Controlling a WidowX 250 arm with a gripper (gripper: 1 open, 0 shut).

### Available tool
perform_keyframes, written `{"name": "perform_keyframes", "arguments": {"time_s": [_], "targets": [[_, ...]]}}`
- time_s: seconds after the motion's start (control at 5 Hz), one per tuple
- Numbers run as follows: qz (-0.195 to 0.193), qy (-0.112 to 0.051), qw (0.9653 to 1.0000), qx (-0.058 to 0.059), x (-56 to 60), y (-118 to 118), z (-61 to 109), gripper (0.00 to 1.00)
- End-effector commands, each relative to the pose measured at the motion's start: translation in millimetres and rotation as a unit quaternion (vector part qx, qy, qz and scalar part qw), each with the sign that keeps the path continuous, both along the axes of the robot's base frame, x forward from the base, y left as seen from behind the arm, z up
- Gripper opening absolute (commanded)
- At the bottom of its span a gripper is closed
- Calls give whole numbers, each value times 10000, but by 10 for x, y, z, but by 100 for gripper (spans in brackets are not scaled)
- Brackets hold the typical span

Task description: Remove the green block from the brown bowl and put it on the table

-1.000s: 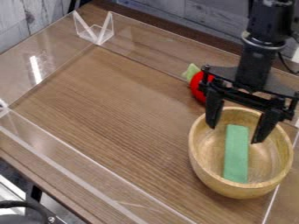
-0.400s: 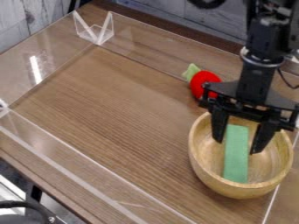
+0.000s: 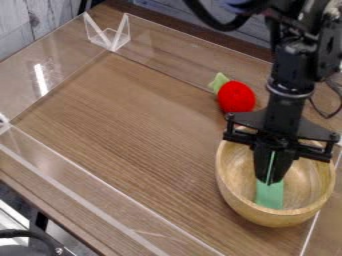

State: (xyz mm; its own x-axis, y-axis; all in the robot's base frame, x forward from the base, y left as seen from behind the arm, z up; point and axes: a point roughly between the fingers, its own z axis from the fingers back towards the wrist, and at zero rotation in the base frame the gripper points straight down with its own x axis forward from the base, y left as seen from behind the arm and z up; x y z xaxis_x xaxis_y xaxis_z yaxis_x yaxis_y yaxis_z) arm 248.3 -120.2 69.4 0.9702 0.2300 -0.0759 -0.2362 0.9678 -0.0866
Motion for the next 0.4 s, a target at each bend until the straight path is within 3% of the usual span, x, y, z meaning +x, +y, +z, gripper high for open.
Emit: {"name": "perform_keyframes", "arguments": {"time_s": [0.0, 0.2], "targets": [[39, -316, 9994, -164, 50, 19, 122, 100], [196, -395, 9988, -210, 111, 154, 24, 0]]}}
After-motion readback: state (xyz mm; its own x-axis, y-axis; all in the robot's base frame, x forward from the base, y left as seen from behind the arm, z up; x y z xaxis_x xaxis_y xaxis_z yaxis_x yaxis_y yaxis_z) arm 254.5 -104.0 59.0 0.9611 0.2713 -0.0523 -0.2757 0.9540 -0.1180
